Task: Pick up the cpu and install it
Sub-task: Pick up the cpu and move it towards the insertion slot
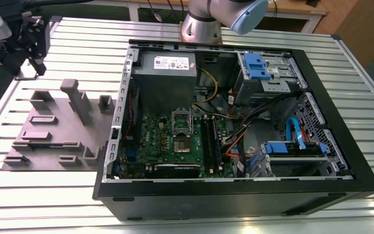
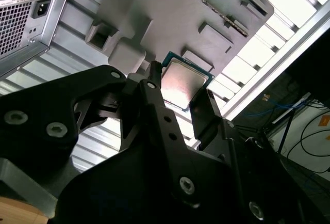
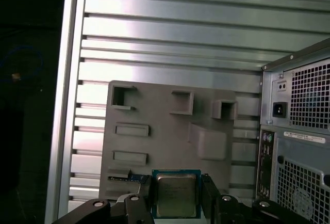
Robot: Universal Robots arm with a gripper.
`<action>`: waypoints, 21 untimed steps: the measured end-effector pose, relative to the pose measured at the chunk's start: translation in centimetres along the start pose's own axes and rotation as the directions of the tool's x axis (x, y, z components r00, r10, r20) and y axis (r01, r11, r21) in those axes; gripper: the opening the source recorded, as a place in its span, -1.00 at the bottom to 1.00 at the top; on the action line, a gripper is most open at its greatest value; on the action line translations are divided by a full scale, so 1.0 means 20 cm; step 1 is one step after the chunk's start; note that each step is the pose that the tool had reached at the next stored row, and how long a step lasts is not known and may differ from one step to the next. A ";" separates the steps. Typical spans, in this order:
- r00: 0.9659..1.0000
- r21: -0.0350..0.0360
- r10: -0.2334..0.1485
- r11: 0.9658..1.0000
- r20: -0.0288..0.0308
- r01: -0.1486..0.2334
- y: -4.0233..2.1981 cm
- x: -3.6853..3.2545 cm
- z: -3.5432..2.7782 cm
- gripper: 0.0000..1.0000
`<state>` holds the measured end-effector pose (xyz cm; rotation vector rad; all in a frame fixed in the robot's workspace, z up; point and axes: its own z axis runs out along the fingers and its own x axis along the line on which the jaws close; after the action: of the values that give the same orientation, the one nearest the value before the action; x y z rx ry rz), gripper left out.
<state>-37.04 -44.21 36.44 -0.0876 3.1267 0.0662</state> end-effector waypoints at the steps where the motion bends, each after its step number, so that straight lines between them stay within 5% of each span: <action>1: 1.000 0.000 0.000 1.000 0.000 0.000 0.000 -0.005 0.000 -0.06; 8: 1.000 0.000 0.000 1.000 -0.001 0.000 -0.004 -0.068 0.002 -0.06; 21: 1.000 -0.001 0.000 1.000 -0.008 0.000 -0.014 -0.245 0.010 -0.06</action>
<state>-32.12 -44.21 36.30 -0.0873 3.1344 0.0668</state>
